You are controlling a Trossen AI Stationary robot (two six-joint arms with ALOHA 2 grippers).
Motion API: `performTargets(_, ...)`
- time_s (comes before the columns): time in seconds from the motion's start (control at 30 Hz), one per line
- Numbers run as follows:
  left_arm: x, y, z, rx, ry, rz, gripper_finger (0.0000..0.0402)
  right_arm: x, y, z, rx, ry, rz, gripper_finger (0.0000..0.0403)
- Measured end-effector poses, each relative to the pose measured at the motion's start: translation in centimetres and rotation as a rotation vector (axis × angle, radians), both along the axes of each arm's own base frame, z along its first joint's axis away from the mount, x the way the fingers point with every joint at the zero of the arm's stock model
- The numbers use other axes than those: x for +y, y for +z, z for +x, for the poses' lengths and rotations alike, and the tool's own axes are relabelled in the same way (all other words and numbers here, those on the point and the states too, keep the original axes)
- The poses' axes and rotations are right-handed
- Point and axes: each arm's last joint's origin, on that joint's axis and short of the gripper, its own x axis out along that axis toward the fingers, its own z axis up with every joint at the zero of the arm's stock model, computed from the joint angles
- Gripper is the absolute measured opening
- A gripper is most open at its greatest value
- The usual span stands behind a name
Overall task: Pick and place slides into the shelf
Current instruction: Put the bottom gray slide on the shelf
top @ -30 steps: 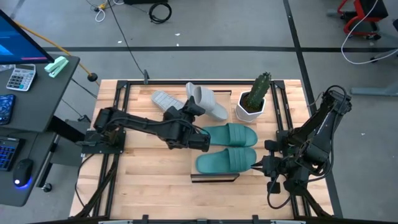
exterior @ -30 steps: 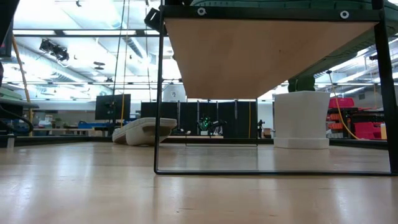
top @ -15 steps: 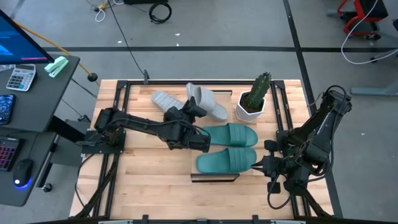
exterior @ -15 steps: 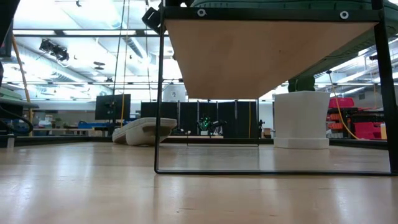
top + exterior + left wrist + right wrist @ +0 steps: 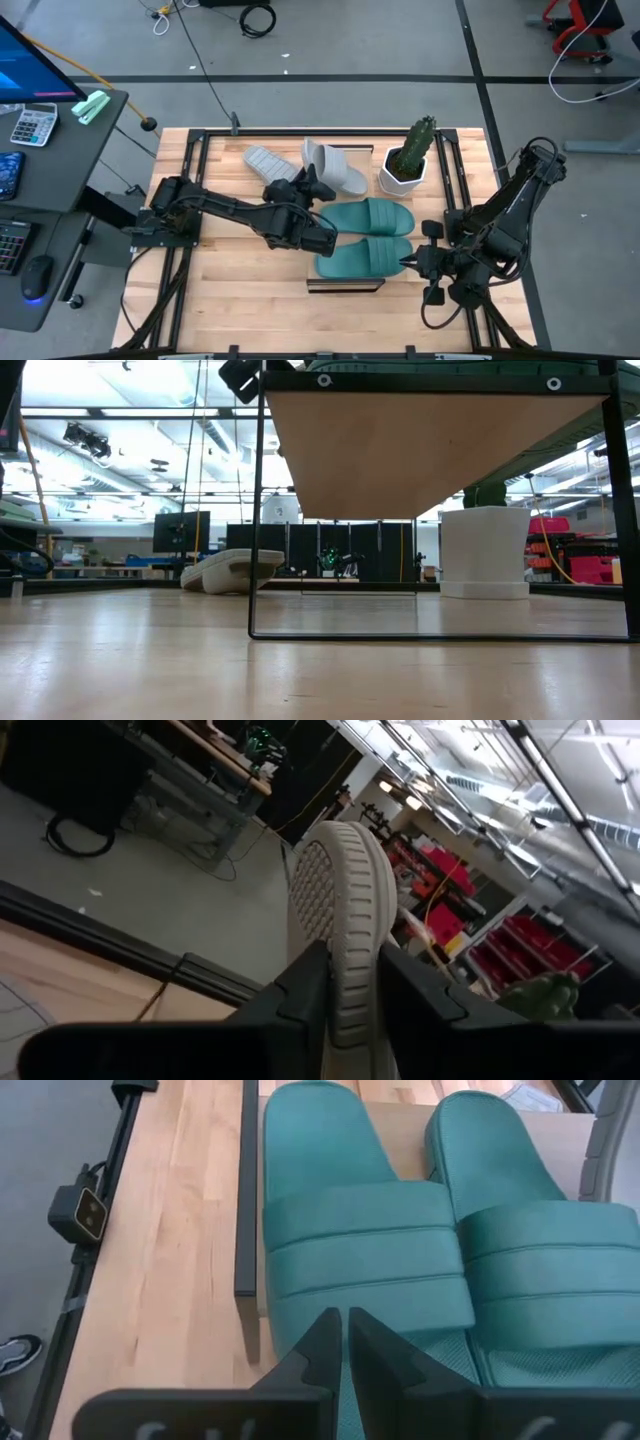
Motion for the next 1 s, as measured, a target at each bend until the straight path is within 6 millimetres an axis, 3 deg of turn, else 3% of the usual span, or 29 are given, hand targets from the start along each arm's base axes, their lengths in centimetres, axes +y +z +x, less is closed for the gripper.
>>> performTargets(0.23,0.08,-0.04,-0.07,0.064,0.0,0.013,0.01,0.16,0.12,0.12,-0.015,0.001,0.019,0.003)
performTargets(0.53,0.56,-0.1,-0.14,0.02,0.011,-0.003,0.0071,0.23,0.13,0.15,-0.012,0.008,0.033,0.003)
performTargets(1.0,0.84,-0.4,-0.96,-0.054,0.013,-0.025,0.0066,0.26,0.11,0.13,-0.002,0.023,0.031,0.003)
